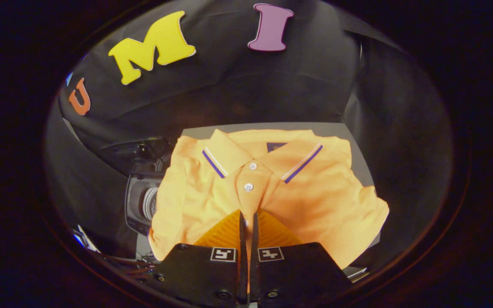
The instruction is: Put the clothes into the washing machine and then close the washing machine lid.
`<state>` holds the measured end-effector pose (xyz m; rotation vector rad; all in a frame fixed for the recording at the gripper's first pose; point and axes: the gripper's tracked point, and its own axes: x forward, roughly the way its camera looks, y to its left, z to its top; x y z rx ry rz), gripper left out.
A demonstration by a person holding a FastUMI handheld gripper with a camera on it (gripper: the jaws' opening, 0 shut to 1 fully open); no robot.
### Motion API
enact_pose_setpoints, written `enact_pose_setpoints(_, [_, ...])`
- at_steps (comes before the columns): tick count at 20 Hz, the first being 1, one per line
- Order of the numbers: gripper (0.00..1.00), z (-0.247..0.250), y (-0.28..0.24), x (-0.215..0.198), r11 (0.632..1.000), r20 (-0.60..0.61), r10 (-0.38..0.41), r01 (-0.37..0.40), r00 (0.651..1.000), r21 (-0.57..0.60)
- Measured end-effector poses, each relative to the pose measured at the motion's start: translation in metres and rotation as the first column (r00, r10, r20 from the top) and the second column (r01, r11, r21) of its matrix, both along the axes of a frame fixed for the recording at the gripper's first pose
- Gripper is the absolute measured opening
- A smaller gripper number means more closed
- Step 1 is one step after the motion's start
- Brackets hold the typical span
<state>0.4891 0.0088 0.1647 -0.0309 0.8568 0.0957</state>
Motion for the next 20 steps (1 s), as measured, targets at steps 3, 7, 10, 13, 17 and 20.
enact_pose_setpoints(3, [0.05, 0.035, 0.028, 0.001, 0.999, 0.048, 0.039, -0.04, 0.998, 0.016])
enact_pose_setpoints(7, [0.05, 0.06, 0.062, 0.0, 0.996, 0.085, 0.086, -0.087, 0.993, 0.011])
enact_pose_setpoints(10, [0.06, 0.071, 0.092, 0.0, 0.992, 0.1, 0.121, -0.122, 0.988, 0.01])
enact_pose_setpoints(13, [0.05, 0.085, 0.129, -0.003, 0.985, 0.115, 0.168, -0.17, 0.979, 0.007])
enact_pose_setpoints(17, [0.05, 0.112, 0.181, -0.004, 0.97, 0.153, 0.237, -0.241, 0.959, 0.013])
enact_pose_setpoints(20, [0.06, 0.131, 0.222, -0.009, 0.954, 0.186, 0.295, -0.301, 0.937, 0.003])
